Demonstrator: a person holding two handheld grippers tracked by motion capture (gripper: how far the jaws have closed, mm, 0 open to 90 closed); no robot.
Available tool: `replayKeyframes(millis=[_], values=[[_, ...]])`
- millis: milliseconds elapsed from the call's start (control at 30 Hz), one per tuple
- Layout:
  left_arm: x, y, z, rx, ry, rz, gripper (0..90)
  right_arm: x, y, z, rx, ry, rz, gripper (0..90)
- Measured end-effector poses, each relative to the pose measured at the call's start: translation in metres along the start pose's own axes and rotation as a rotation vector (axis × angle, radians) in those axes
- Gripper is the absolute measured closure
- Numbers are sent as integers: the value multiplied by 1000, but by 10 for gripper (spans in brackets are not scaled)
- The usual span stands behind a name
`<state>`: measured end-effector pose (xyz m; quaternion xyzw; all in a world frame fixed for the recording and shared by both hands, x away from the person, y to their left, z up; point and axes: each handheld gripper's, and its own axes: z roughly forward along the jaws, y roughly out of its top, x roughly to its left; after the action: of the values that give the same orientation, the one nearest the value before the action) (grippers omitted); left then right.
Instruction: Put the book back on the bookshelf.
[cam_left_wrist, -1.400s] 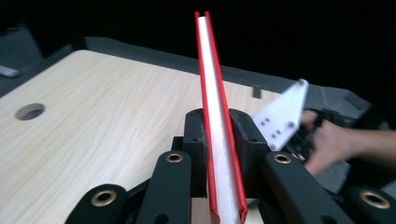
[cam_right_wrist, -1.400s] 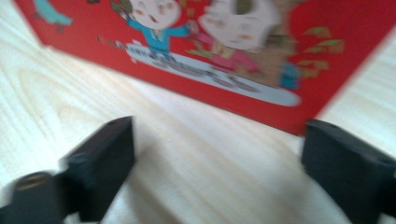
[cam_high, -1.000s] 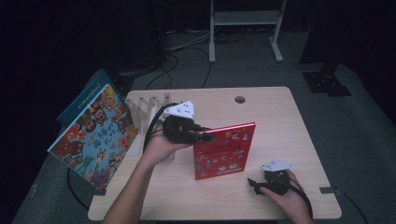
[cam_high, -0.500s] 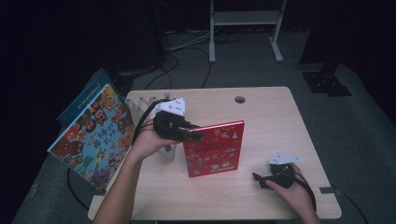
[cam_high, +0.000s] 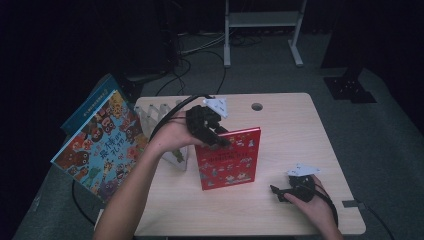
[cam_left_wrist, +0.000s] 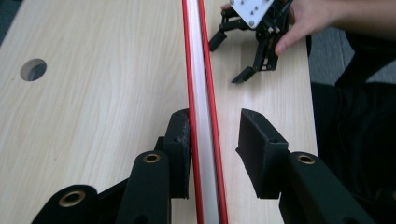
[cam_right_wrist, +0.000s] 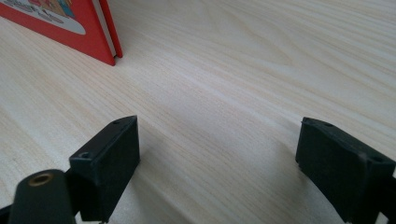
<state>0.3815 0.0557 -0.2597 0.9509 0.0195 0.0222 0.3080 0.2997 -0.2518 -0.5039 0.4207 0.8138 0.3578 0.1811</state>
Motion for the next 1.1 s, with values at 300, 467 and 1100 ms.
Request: replayKeyframes(millis=[300,467,1100], values=[[-1,37,24,103,-2,26,630,0,0,0,-2,-1,4,127],[-1,52,40,137,-5,20,629,0,0,0,-3,-1,3,127],[-4,53,38,149,-28,-64,788,0,0,0,-1,1,3,126]])
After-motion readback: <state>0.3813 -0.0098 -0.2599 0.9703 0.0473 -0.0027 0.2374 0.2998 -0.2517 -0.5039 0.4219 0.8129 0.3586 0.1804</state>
